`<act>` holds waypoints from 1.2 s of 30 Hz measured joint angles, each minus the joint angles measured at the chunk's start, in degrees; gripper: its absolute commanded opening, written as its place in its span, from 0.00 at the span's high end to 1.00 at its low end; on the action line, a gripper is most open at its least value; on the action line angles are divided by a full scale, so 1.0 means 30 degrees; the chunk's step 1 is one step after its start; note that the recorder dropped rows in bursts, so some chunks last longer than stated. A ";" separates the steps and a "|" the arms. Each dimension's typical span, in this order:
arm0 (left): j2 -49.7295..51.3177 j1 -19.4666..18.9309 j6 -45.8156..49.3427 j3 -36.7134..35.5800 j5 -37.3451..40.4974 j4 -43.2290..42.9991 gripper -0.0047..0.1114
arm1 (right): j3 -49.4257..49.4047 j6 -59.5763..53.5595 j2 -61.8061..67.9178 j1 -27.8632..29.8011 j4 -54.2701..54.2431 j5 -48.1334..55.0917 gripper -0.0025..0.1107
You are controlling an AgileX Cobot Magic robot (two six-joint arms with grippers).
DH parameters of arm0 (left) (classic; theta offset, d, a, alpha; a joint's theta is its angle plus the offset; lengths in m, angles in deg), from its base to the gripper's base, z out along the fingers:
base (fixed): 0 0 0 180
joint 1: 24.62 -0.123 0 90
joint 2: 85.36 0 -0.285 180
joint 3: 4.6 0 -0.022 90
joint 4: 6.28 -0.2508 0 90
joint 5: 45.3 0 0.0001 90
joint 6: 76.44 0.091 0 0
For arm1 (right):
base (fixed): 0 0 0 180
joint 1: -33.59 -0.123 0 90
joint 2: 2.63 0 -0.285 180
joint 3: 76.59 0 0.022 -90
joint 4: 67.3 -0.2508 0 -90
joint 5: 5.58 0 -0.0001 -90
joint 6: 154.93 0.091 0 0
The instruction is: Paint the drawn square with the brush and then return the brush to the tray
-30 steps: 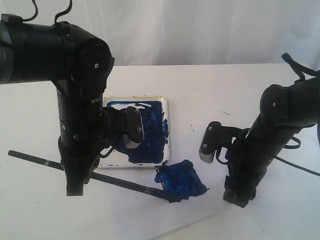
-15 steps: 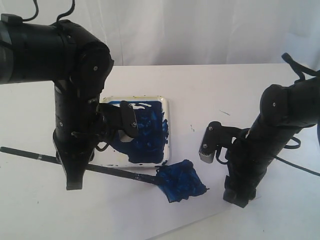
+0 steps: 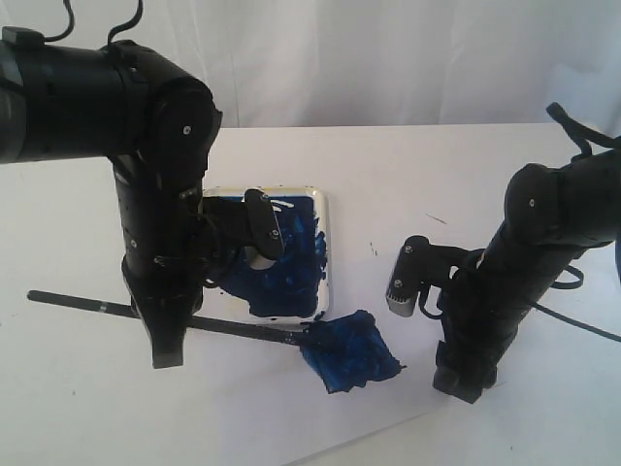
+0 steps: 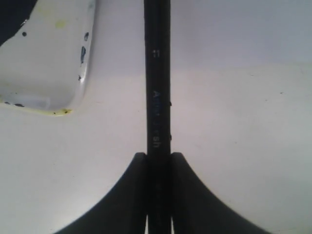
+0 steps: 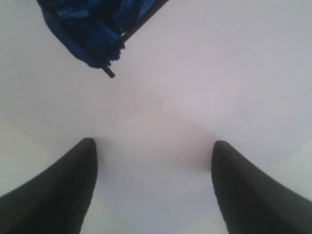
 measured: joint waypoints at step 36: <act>-0.1128 -0.2227 -0.1995 0.1465 -0.0085 -0.2779 0.96 | 0.0000 0.0000 0.0000 0.0000 0.0000 0.0000 0.42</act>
